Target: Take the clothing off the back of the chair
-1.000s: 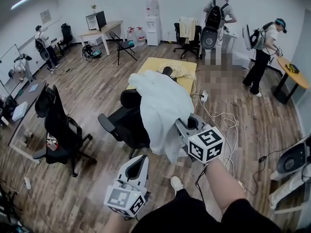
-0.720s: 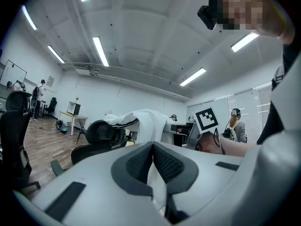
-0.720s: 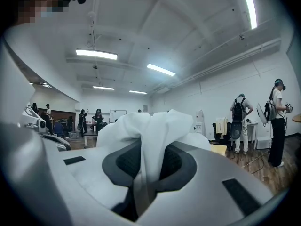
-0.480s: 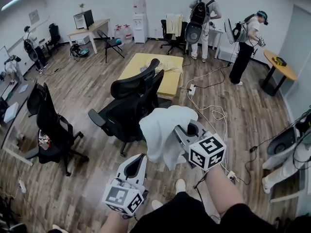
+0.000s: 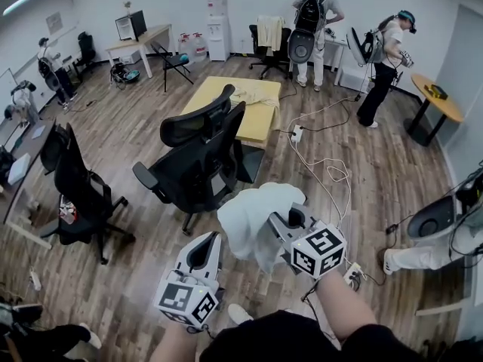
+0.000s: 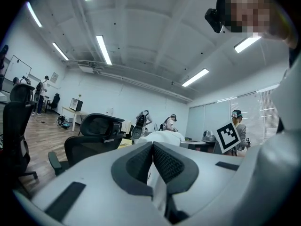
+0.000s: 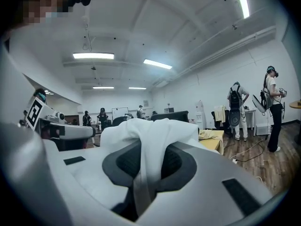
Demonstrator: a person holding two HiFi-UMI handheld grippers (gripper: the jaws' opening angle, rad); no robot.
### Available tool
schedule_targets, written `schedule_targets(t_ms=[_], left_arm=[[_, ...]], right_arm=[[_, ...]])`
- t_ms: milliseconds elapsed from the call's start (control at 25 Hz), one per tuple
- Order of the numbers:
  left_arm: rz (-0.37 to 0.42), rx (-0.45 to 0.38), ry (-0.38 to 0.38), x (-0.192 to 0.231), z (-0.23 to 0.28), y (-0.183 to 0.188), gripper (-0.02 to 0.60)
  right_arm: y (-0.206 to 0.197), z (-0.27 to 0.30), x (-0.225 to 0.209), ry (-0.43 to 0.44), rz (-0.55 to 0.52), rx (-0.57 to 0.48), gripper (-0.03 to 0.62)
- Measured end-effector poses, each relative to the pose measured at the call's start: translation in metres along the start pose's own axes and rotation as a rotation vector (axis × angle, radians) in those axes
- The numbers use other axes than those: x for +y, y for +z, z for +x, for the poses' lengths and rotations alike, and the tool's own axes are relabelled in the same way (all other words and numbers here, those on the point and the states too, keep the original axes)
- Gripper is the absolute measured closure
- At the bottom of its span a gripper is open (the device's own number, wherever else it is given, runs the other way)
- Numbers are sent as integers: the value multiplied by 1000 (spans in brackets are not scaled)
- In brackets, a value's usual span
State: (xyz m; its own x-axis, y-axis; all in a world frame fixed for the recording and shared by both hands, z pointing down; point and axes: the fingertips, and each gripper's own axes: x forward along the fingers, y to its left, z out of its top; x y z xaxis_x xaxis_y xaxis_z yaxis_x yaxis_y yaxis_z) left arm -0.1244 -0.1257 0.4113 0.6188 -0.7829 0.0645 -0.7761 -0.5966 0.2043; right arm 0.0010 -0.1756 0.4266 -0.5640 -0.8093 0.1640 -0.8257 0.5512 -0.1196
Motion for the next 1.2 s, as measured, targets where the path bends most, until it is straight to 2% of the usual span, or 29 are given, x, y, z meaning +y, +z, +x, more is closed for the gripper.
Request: schedule_targets(t_ms=[320,480,880,1200], left_arm=[[49,-19,131,-55,5,-15,563],[21,-6,168,-82,3,-33,563],[6,10,236,-125,-17,-59,563],[25,2,234,-151,-26,-59,563]], right_arm=[[-13,-52,-16,72,-23,13,526],[-26,-77,-23,109,-22,30,526],[-44,-119,-23,172,-9,33,526],[-39,-148,-17,190,-26,4,526]])
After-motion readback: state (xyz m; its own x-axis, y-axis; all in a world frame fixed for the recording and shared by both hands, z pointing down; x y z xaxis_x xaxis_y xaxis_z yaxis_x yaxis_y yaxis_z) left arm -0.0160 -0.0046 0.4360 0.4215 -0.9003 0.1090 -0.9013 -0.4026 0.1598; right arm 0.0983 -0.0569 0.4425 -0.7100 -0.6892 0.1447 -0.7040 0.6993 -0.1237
